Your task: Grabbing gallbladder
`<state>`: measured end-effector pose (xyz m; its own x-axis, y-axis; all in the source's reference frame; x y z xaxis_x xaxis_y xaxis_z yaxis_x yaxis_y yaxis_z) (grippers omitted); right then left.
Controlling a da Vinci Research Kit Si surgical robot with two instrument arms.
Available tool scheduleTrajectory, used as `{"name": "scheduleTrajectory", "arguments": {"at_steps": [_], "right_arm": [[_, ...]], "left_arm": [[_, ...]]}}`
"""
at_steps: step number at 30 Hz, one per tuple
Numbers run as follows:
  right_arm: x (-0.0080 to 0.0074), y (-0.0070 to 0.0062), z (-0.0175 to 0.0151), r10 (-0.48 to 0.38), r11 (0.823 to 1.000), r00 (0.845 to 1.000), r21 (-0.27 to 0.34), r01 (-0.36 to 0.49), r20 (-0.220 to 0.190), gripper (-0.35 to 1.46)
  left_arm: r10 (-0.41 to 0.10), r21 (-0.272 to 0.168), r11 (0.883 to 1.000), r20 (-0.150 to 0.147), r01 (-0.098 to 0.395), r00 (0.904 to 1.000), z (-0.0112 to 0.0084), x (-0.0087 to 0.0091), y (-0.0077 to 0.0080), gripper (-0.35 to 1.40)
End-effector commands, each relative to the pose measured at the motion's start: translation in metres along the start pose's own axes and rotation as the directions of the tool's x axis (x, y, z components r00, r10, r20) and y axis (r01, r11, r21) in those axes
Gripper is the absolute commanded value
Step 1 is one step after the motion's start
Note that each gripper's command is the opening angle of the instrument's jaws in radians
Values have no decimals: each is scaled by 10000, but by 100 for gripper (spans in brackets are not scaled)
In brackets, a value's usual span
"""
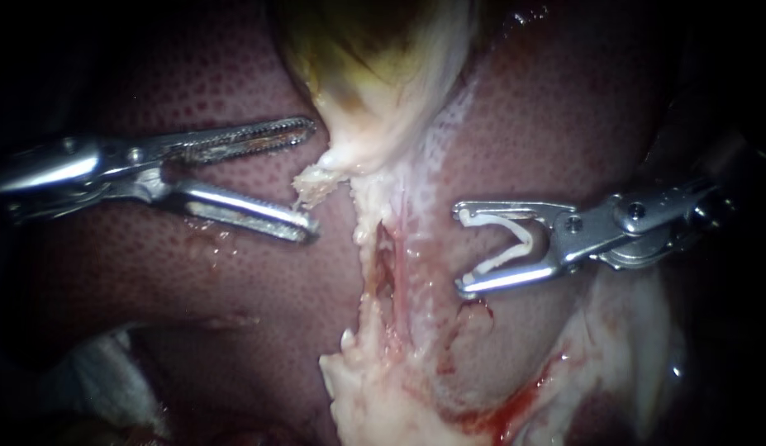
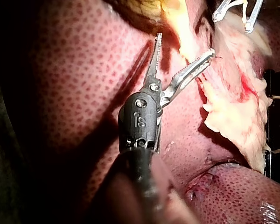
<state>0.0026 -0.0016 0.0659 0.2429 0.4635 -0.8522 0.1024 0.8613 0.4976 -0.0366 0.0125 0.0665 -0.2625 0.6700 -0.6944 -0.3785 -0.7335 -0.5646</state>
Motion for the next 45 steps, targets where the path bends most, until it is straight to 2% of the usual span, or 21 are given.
{"name": "scheduleTrajectory", "arguments": {"at_steps": [1, 4, 9, 14, 16, 24, 27, 32, 36, 41, 45], "right_arm": [[0, 0, 0, -1, 10000, 10000, 4, 1, -1, 60], [0, 0, 0, -2, 10000, 10000, 5, 2, -1, 60], [0, -1, 0, -3, 10000, 10000, 7, 3, -1, 60], [0, -1, -1, -3, 10000, 10000, 10, 3, -1, 60], [0, -1, -1, -4, 10000, 10000, 11, 4, -1, 60], [0, -1, -1, -4, 10000, 10000, 13, 4, -1, 60], [0, -1, -2, -5, 10000, 10000, 17, 5, -1, 60], [-1, -1, -3, -6, 10000, 10000, 20, 6, -1, 60], [-1, -1, -3, -6, 10000, 10000, 21, 6, -1, 60], [-1, -1, -3, -6, 10000, 10000, 21, 6, -1, 60], [-1, -1, -2, -6, 10000, 10000, 18, 6, -1, 60]], "left_arm": [[16, 9, 10000, 0, -16, 10000, 1, -2, -1, 45], [14, 47, 10000, -4, -14, 10000, 3, -3, -5, 32], [13, 65, 10000, -35, -13, 10000, 4, -5, -9, -2], [24, 39, 10000, -2, -24, 10000, -1, -7, -9, -17], [27, 57, 10000, 57, -27, 10000, -4, -6, -8, -35], [41, 28, 10000, 359, -42, 9993, -12, -5, -6, -35], [28, 1, 10000, 363, -28, 9993, -16, -3, -5, -35], [-69, -120, 9999, 387, 74, 9992, -36, 12, -14, -35], [-261, 30, 9997, 396, 260, 9989, -59, 29, -22, -35], [-170, 218, 9996, 126, 167, 9998, -87, 52, -27, -35], [-13, 375, 9993, -140, 18, 9999, -102, 68, -28, -35]]}}
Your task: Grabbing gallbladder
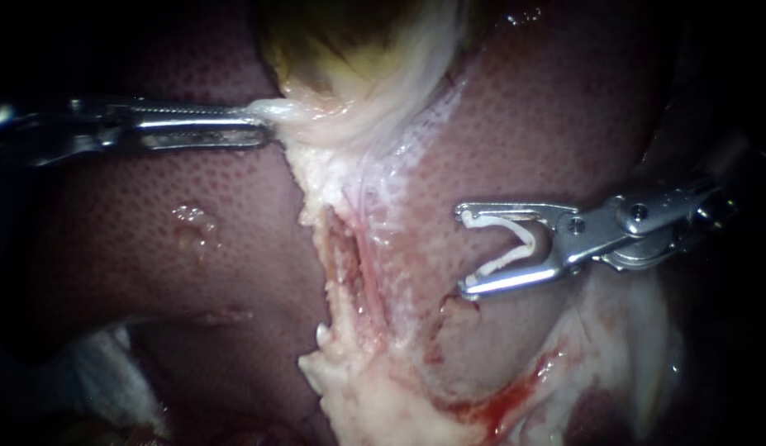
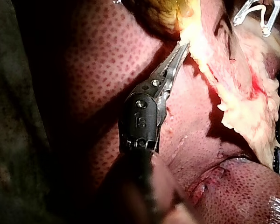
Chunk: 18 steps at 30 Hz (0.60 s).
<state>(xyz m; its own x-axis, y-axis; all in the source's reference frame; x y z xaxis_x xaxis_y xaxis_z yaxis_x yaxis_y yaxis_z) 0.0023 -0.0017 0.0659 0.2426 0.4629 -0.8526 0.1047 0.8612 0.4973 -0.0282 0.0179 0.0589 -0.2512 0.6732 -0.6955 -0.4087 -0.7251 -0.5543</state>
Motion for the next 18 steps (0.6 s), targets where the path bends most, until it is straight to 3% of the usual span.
{"name": "scheduleTrajectory", "arguments": {"at_steps": [1, 4, 18], "right_arm": [[0, 0, 0, 2, 10000, 10000, -4, -2, 2, 60], [0, 0, 0, 2, 10000, 10000, -4, -2, 2, 60], [0, 2, 4, 9, 10000, 10000, -30, -9, 3, 60]], "left_arm": [[71, 73, 9999, -64, -71, 10000, -3, 4, 0, -35], [115, 144, 9998, -109, -114, 9999, -10, 9, -1, -35], [87, 282, 9996, -137, -83, 9999, -10, 4, 2, -35]]}}
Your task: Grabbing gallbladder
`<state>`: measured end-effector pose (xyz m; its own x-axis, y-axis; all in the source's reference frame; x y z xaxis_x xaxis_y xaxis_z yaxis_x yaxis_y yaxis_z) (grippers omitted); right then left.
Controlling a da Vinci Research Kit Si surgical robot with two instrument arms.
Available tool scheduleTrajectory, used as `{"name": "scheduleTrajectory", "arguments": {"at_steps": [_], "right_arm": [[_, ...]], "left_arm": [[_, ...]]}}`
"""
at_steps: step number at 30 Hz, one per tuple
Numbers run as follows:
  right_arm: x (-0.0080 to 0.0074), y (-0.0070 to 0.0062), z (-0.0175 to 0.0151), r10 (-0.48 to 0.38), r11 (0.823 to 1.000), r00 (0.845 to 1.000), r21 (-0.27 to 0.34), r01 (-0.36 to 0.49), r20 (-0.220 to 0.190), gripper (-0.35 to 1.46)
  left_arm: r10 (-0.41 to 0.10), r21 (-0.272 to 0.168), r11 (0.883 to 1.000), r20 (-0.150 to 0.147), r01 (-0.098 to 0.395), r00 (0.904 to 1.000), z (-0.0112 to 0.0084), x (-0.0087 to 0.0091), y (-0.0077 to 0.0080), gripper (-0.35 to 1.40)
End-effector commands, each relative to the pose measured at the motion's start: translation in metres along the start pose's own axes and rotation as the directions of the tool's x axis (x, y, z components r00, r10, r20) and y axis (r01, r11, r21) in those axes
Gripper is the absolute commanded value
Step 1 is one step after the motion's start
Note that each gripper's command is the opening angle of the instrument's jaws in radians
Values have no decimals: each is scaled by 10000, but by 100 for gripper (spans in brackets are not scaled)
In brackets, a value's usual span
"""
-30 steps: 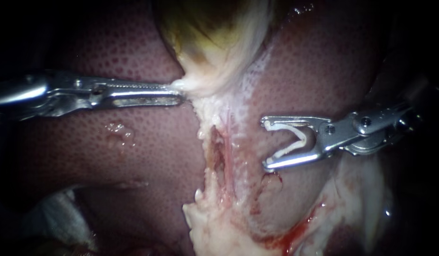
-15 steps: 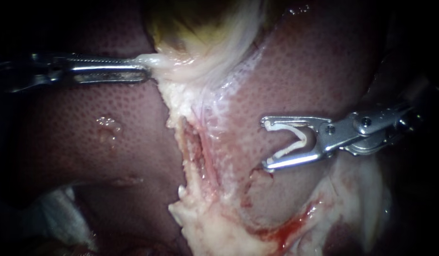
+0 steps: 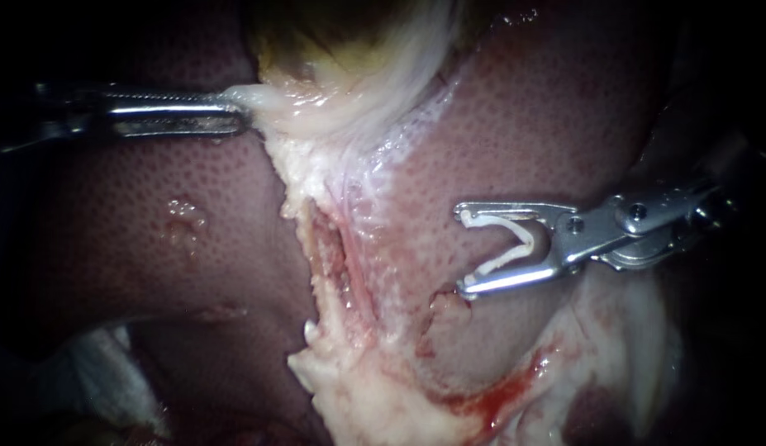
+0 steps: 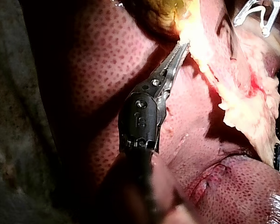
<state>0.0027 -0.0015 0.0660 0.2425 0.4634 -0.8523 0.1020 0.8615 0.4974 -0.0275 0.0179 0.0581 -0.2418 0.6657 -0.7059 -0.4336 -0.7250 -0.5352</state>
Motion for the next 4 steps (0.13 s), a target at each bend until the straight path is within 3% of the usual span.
{"name": "scheduleTrajectory", "arguments": {"at_steps": [1, 4], "right_arm": [[-1, 0, 1, 5, 10000, 10000, -8, -5, 4, 60], [0, 1, 3, 11, 10000, 10000, -24, -11, 4, 60]], "left_arm": [[15, -17, 10000, 2, -15, 10000, 0, -1, 1, -35], [18, -62, 10000, 2, -18, 10000, -1, -2, 3, -35]]}}
